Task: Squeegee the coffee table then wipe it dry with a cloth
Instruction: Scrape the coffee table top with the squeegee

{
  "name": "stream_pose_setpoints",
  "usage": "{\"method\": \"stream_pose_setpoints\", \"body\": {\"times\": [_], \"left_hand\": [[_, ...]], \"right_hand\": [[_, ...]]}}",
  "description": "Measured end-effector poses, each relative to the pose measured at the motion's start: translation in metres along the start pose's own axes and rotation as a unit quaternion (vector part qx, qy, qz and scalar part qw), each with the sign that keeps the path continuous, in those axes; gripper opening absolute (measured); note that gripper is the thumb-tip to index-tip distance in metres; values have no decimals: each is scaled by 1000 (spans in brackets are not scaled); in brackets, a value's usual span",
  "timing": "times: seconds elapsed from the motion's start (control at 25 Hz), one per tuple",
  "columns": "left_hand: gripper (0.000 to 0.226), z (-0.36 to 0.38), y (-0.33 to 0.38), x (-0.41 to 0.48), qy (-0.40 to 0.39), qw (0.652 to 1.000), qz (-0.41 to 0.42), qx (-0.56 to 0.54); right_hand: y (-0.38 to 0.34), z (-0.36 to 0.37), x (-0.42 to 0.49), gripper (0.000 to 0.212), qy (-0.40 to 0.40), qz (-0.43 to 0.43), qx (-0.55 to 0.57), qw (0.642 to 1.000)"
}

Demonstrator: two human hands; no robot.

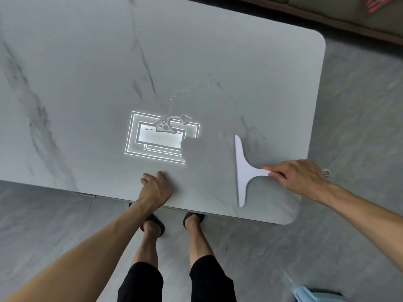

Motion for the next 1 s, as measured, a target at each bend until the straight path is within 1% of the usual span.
{"method": "stream_pose_setpoints", "body": {"times": [0.08, 0.16, 0.28, 0.4, 0.52, 0.6, 0.68, 0.76, 0.88, 1.0], "left_hand": [[37, -8, -3, -1, 27, 999, 29, 26], [30, -18, -17, -3, 62, 998, 7, -8], [29, -27, -47, -6, 75, 993, -36, -86], [29, -36, -81, -9, 108, 982, -69, -142], [28, -48, -116, -5, 133, 973, -99, -160], [29, -53, -132, 0, 134, 972, -106, -162], [33, -58, -135, 7, 131, 975, -92, -154], [35, -65, -127, 16, 130, 977, -74, -150], [35, -78, -99, 30, 129, 982, -19, -135], [36, -93, -65, 43, 124, 985, 40, -110]], "right_hand": [[-4, -5, -4, 34, 2, -7, 7, 1000], [-37, 1, 4, 36, -7, -51, 24, 998], [-125, 23, 36, 35, -51, -151, 59, 985], [-218, 48, 71, 35, -108, -218, 68, 968], [-288, 58, 102, 33, -108, -245, 90, 959], [-307, 57, 119, 33, -99, -241, 91, 961], [-305, 47, 138, 34, -88, -224, 86, 967], [-283, 29, 153, 36, -62, -188, 96, 975], [-217, 1, 157, 35, -8, -87, 117, 989], [-138, -20, 131, 32, 24, 12, 113, 993]]}}
Point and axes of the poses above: each hand's wrist, its own x-axis towards the middle knuckle, its own z-axis out of the palm, y = z × x, the point moved 5 cm from there along x, towards the middle knuckle, and after that the axes turned 8 degrees about x, right-handed, at the moved point
